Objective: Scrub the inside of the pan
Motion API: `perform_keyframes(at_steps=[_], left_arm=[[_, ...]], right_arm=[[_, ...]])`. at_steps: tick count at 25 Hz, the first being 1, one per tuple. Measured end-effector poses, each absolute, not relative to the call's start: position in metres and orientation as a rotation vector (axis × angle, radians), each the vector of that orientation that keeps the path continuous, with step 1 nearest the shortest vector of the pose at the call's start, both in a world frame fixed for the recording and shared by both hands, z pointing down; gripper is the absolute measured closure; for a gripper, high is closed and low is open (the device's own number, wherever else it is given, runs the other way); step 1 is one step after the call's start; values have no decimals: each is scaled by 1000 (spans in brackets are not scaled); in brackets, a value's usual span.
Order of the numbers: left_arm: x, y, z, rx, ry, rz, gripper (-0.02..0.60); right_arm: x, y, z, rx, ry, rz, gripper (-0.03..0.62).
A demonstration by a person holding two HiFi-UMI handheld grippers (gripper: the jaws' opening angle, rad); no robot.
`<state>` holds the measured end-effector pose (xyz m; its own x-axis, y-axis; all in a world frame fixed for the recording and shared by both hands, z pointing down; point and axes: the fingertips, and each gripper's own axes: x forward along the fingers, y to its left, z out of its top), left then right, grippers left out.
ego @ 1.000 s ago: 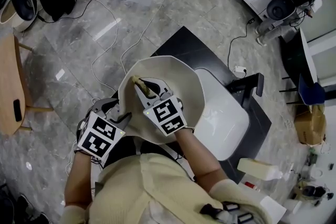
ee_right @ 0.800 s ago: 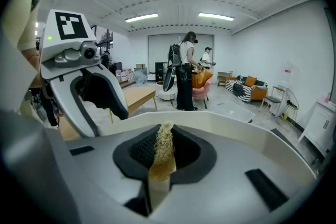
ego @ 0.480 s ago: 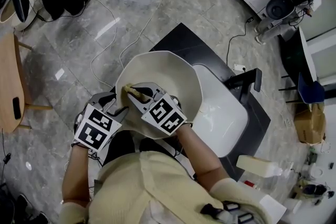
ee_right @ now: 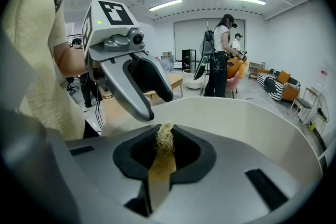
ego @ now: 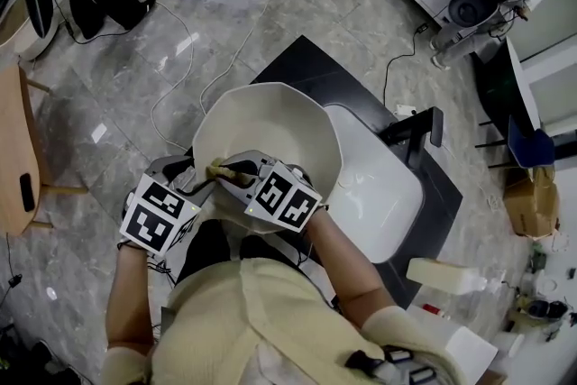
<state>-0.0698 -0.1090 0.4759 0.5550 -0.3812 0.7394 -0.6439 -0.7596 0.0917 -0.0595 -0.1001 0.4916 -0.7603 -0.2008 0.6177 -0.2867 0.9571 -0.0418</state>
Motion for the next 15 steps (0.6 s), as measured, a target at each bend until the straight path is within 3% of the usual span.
perform_keyframes(at_steps=[15], left_arm=[[-74, -117, 483, 2376, -869, 1100, 364]], right_arm=[[-29, -40, 499, 8, -2272, 184, 536]])
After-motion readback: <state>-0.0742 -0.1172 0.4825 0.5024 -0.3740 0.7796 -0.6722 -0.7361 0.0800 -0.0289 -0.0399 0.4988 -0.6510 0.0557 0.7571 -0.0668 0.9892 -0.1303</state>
